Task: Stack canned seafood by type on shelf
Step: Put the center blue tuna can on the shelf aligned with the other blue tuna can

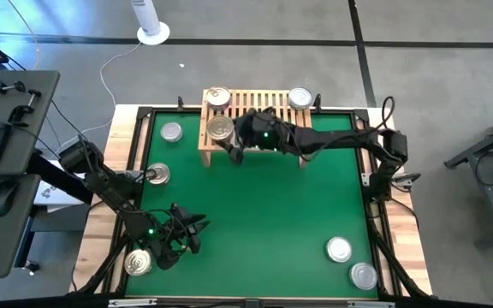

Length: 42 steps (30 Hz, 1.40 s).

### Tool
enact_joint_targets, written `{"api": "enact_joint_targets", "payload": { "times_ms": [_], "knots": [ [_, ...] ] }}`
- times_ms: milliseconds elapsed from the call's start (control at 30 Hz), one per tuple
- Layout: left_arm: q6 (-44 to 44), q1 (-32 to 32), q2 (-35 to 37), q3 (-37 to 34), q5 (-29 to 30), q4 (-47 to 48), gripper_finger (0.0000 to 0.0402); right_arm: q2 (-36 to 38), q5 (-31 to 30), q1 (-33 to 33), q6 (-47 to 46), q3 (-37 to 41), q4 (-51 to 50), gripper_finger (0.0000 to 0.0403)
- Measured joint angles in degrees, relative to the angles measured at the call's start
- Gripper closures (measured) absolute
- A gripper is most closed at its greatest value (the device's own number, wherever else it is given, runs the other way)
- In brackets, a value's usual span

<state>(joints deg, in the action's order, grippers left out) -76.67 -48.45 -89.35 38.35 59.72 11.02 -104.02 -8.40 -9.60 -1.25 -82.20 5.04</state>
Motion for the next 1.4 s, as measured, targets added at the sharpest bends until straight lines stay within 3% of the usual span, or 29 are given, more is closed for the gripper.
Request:
{"api": "enact_joint_targets", "payload": {
  "times_ms": [467, 1400],
  "knots": [
    [1.1, 0.0, 0.0, 0.0, 0.9, -1.3, 0.0294, -7.3, 3.4, -5.3, -3.7, -0.6, 3.3, 0.0025],
    [1.4, 0.1, 0.0, 0.0, 1.2, -1.5, 0.0294, -7.3, 5.3, -6.2, -1.3, -1.8, 1.2, 0.0004]
  ]
}}
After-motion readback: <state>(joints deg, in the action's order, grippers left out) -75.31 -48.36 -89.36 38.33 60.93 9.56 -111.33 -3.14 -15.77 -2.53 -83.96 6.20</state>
